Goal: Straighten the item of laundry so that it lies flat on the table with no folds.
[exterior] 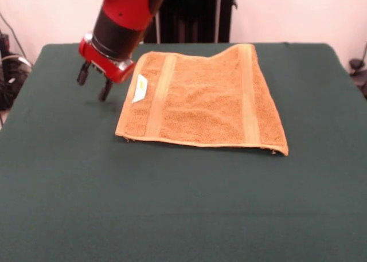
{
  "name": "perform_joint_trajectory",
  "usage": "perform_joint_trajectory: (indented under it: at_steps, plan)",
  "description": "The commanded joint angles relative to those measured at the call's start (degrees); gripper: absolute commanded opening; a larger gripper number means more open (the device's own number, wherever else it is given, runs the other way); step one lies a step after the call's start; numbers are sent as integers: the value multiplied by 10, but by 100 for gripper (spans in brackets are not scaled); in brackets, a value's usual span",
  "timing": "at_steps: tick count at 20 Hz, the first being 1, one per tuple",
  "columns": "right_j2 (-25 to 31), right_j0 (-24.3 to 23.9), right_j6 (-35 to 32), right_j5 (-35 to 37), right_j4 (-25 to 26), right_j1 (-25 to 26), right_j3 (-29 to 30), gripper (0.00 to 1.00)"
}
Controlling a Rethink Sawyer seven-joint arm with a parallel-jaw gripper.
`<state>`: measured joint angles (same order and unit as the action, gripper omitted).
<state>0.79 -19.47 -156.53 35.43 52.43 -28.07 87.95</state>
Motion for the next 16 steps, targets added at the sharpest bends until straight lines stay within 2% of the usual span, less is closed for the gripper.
perform_joint_trajectory:
  at_steps: [1, 10, 16]
  plan:
    - [107, 8, 199, 95, -76, -46, 74, 100]
    - [133, 3, 193, 112, -87, -64, 90, 100]
    - [141, 2, 154, 71, -70, -55, 93, 100]
